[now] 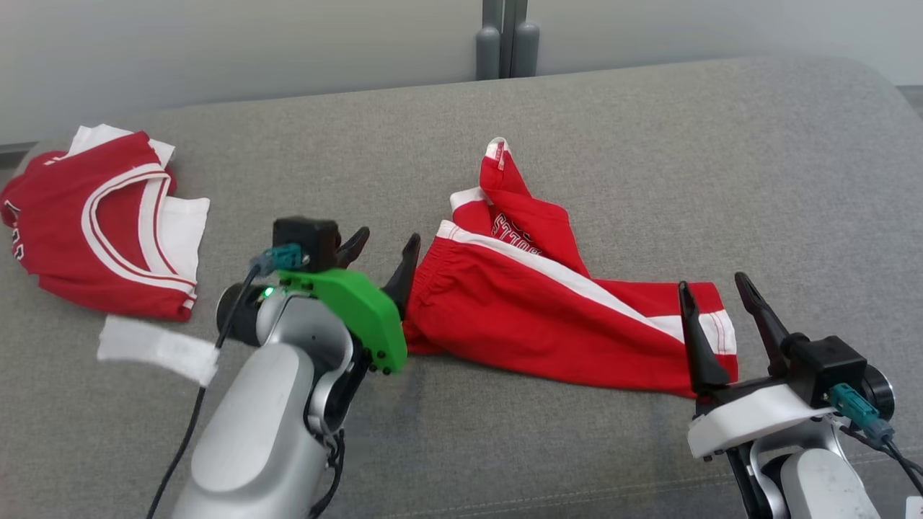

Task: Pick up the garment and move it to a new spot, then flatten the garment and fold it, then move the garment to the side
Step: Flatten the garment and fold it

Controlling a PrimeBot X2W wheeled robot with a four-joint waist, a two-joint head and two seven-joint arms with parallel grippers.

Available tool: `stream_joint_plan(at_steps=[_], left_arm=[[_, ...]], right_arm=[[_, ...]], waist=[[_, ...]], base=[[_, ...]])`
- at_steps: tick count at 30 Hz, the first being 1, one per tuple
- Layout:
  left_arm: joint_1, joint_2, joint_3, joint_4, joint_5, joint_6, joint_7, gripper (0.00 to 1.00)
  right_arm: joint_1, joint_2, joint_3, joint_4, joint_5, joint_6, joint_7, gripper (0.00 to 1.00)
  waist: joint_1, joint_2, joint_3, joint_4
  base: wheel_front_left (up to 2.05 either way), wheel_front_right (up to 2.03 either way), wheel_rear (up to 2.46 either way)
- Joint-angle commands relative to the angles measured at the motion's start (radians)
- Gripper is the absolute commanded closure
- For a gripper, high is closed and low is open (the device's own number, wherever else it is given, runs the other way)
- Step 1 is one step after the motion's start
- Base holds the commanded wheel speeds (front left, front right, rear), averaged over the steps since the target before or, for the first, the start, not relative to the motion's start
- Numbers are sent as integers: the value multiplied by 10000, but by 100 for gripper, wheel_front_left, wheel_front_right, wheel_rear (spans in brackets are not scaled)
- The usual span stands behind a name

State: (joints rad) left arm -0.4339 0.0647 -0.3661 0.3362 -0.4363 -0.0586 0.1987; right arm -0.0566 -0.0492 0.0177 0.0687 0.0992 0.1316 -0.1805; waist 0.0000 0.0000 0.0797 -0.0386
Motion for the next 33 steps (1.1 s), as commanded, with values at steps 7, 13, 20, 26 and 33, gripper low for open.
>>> stream_joint_plan(at_steps=[7, 13, 20, 26, 33], left_arm=[[-2047, -121, -750, 1324, -888, 155, 1357, 0], [-3204, -123, -1625, 2074, -1602, 372, 2161, 0], [-3903, -121, -2260, 2461, -1785, 691, 2729, 0], [-3952, -125, -2502, 2582, -2116, 1031, 3123, 0], [-3890, -127, -2868, 2370, -2950, 1194, 3365, 0]], right_arm=[[-472, -25, 58, -262, -211, -17, -46, 0], [-600, -26, -41, -369, -280, -17, -96, 0], [-487, -24, -126, -330, -303, -15, -184, 0], [-561, -24, -57, -219, -279, -17, -231, 0], [-637, -26, 62, -169, -350, -17, -245, 0]], waist=[[0, 0, 1216, -438], [0, 0, 1706, -546], [0, 0, 1848, -429], [0, 0, 1819, -314], [0, 0, 1829, -407]], base=[[0, 0, 0], [0, 0, 0], [0, 0, 0], [0, 0, 0], [0, 0, 0]])
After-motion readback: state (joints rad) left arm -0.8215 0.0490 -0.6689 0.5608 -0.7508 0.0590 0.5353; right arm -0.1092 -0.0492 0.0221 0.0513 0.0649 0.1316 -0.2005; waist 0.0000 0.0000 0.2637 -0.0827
